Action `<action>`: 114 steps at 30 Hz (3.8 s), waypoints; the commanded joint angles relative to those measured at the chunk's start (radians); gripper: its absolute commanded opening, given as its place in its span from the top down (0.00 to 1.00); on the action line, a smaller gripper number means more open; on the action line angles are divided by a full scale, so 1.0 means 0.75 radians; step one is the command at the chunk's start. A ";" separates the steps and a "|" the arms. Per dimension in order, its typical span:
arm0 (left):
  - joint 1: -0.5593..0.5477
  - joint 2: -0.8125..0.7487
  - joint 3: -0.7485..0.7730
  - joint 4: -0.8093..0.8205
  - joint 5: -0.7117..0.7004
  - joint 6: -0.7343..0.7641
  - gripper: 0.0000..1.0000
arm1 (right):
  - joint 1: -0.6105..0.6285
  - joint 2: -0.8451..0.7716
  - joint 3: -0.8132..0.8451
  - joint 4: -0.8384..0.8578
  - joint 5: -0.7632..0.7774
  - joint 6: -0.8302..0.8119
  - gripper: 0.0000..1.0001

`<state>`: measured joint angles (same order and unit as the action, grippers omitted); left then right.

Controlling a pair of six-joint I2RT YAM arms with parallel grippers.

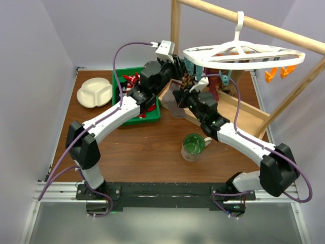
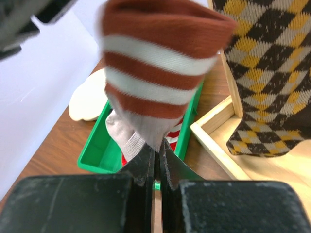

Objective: Remove the socks clipped to the hanger
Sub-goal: Remove the sock from the hanger.

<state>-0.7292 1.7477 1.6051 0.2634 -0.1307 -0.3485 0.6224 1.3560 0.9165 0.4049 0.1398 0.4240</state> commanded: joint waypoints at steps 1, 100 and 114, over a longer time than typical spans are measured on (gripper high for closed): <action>-0.003 -0.005 0.055 0.107 -0.022 0.011 0.80 | 0.011 -0.008 0.046 0.014 0.018 -0.019 1.00; 0.154 -0.549 -0.915 0.283 -0.315 -0.161 1.00 | 0.019 -0.239 0.034 -0.235 -0.089 0.120 0.30; 0.442 -0.160 -0.606 0.162 -0.202 -0.200 1.00 | 0.019 -0.378 -0.052 -0.292 -0.025 0.093 0.29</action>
<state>-0.4164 1.5681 1.1584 0.4412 -0.2905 -0.4538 0.6342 1.0950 0.8993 0.1955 0.0944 0.5102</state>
